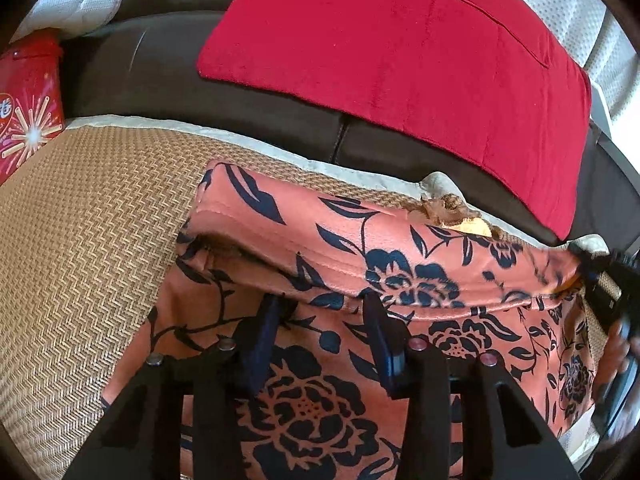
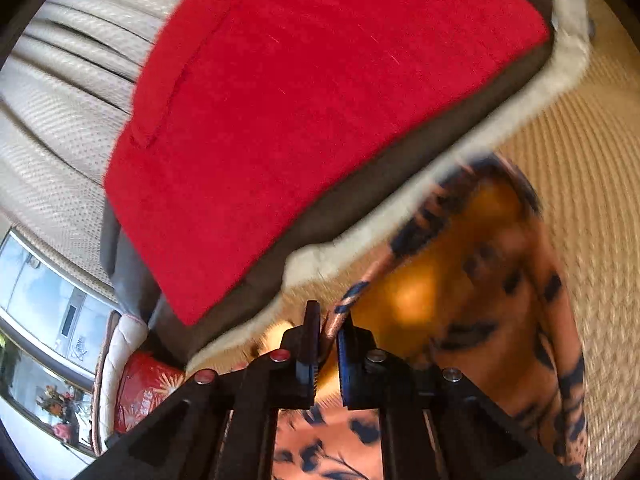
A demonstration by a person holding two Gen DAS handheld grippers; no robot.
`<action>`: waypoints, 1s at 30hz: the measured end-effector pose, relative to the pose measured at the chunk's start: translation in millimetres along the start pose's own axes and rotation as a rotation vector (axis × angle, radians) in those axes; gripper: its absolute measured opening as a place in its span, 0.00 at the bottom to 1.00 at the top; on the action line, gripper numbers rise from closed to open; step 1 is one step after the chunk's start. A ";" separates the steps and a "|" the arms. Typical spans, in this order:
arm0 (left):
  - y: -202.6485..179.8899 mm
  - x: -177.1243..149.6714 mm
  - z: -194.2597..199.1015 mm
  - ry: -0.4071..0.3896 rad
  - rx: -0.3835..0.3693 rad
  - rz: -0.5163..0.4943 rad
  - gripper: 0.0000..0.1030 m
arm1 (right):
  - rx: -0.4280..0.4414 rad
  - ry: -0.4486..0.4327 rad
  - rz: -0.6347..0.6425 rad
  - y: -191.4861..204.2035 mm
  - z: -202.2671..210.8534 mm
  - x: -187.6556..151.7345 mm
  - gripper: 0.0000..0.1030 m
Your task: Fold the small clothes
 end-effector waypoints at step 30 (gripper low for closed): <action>52.6 -21.4 32.3 -0.004 -0.018 0.121 0.43 | -0.166 0.295 -0.132 -27.6 0.5 -50.4 0.46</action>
Point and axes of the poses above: each gripper's, at about its wrist camera, not at the fingertips, and z roughly against the way its jaws point, y to its left, x to its top, the point moved 7 cm from there along -z, roughly the way its jaws point, and after that the axes turned 14 degrees about -z, right-handed, at the moved point
